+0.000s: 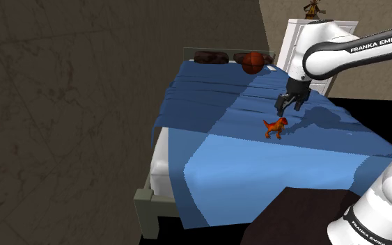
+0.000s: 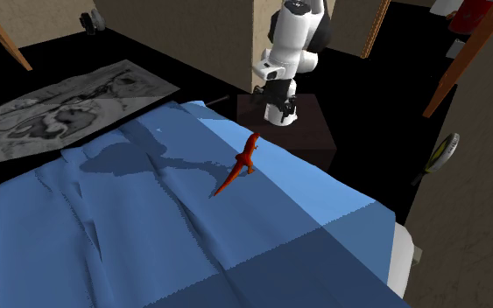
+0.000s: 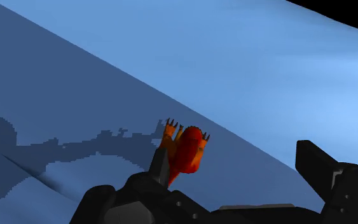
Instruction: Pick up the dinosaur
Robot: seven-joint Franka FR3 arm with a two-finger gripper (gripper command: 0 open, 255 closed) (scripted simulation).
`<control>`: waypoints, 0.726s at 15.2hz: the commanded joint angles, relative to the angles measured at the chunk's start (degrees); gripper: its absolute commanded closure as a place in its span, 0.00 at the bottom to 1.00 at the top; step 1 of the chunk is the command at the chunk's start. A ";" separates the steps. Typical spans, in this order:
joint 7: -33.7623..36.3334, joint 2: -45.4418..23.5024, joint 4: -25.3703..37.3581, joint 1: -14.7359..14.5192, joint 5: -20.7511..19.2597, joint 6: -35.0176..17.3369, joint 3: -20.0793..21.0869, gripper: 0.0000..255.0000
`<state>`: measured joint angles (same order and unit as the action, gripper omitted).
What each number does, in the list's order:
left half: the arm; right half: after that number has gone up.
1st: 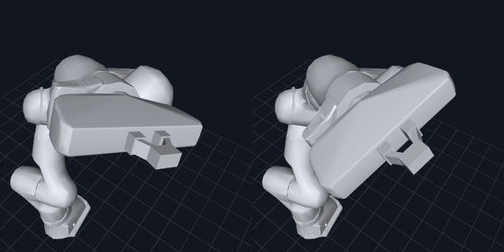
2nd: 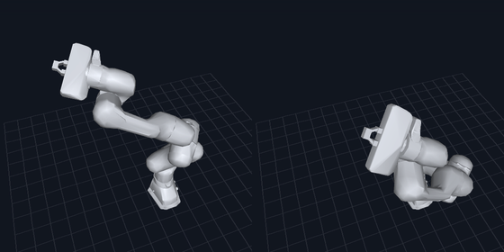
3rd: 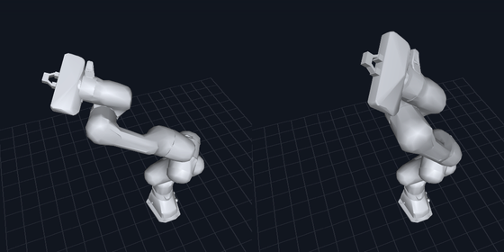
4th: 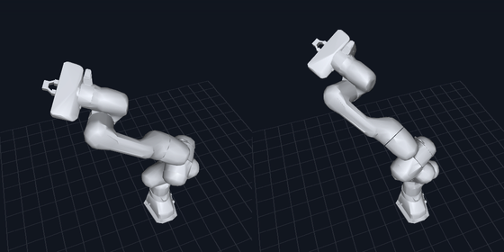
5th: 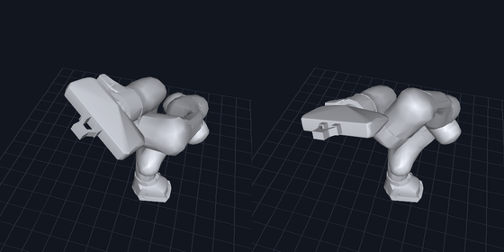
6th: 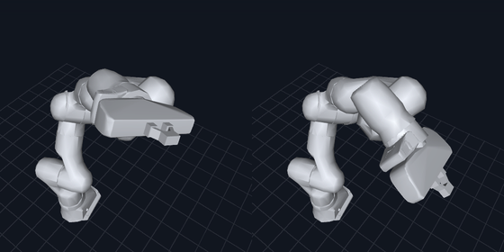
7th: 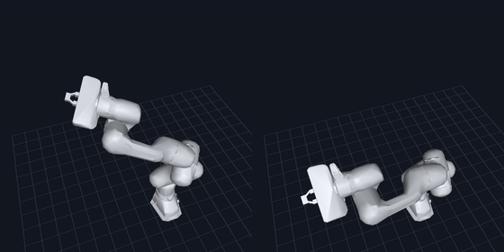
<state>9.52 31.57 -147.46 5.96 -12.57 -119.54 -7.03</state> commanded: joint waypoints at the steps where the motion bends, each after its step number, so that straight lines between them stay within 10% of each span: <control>1: -0.02 -3.76 0.11 1.36 -1.40 -4.92 -1.47 0.00; 11: 1.47 -13.51 -0.87 3.77 -4.13 -17.84 -4.00 0.00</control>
<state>10.95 18.59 -147.99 9.63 -16.54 -136.45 -10.88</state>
